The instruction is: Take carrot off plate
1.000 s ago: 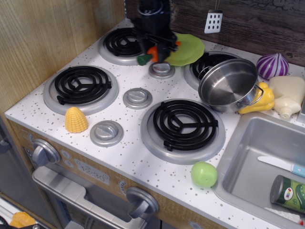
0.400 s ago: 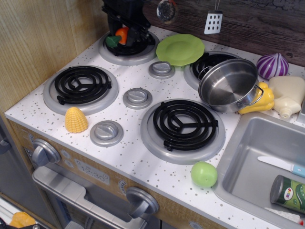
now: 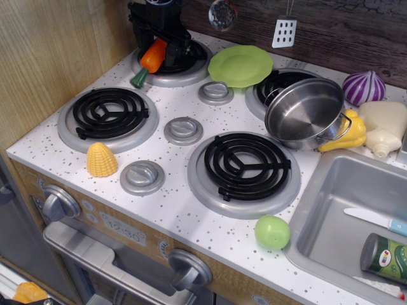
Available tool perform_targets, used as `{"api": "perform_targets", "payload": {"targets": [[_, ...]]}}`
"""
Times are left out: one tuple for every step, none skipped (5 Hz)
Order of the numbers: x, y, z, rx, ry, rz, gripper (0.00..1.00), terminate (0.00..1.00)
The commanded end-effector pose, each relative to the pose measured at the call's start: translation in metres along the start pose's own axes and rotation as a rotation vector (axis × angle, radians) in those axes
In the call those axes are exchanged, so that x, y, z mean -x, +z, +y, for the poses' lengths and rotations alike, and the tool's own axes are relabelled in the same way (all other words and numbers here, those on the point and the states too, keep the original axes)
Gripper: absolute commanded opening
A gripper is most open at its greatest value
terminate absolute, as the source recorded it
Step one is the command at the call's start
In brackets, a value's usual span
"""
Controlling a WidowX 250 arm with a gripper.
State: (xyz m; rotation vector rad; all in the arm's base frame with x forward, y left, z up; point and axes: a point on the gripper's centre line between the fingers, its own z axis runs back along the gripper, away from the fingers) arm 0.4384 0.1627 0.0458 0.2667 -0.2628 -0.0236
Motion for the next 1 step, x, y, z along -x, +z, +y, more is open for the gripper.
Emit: {"api": "perform_targets", "payload": {"targets": [[-0.0133, 0.0213, 0.0118, -0.025, -0.003, -0.063, 1.0, 1.0]]}}
